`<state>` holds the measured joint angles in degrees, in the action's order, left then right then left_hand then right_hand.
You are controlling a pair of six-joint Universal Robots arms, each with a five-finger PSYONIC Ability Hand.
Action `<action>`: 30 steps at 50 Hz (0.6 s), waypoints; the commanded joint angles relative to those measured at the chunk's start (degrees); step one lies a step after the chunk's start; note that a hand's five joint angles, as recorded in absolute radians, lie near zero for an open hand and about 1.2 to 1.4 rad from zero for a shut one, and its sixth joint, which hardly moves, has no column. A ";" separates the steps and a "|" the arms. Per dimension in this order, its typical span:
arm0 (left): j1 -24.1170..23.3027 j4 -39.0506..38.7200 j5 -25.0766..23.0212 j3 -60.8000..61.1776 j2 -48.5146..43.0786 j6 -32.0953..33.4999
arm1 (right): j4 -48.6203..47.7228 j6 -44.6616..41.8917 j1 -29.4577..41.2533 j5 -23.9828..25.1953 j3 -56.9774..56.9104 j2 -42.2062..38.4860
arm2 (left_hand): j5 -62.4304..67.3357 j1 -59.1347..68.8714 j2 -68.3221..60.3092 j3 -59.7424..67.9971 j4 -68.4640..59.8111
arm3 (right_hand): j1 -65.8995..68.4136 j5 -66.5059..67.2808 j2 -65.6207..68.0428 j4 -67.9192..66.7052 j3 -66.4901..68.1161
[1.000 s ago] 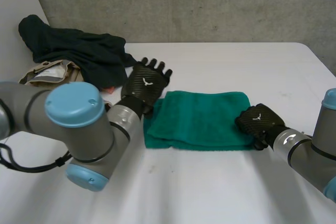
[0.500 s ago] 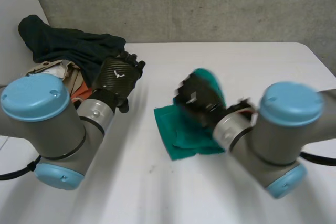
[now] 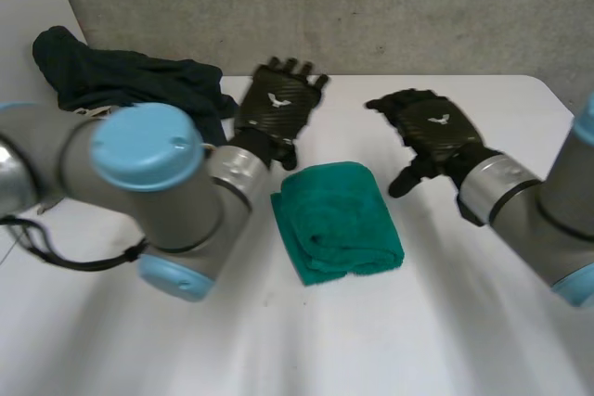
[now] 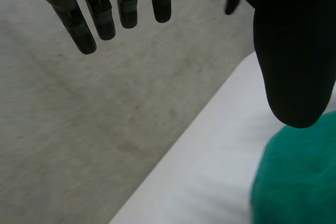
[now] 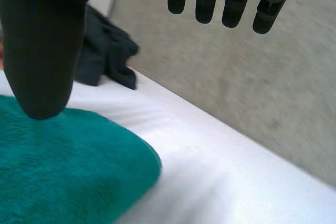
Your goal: Fold the laundry.
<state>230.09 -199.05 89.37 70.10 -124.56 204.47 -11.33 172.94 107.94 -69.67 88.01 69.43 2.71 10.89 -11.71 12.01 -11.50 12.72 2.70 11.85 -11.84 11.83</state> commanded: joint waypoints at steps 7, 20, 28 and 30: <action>-4.48 11.04 7.81 -12.27 -14.65 -1.36 | 14.58 0.56 -1.94 1.46 -11.88 -12.56 | -1.31 0.51 0.31 -0.62 0.11 | -2.72 -2.70 -1.85 1.84 -1.83; -4.30 17.37 12.23 -4.98 -14.22 -1.18 | 20.65 -4.53 2.10 4.54 -19.62 -23.02 | -1.65 0.17 0.65 -0.95 0.44 | -2.72 -2.70 -1.85 1.84 -1.83; -4.30 20.54 12.14 -4.71 -13.95 -1.62 | 21.09 -13.84 2.89 -3.36 -20.24 -23.82 | -1.99 -0.17 0.99 -1.29 0.78 | -2.72 -2.70 -1.85 1.84 -1.83; -4.39 20.54 12.06 -4.54 -12.30 -1.62 | 21.09 -15.70 2.98 -4.77 -19.89 -22.42 | -1.99 -0.17 0.99 -1.29 0.78 | -2.72 -2.70 -1.85 1.84 -1.83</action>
<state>225.88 -179.18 101.72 65.42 -138.57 203.01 9.82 162.91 110.65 -69.89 67.64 45.19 2.70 10.39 -11.71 12.01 -11.50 12.60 2.70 11.85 -11.84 11.83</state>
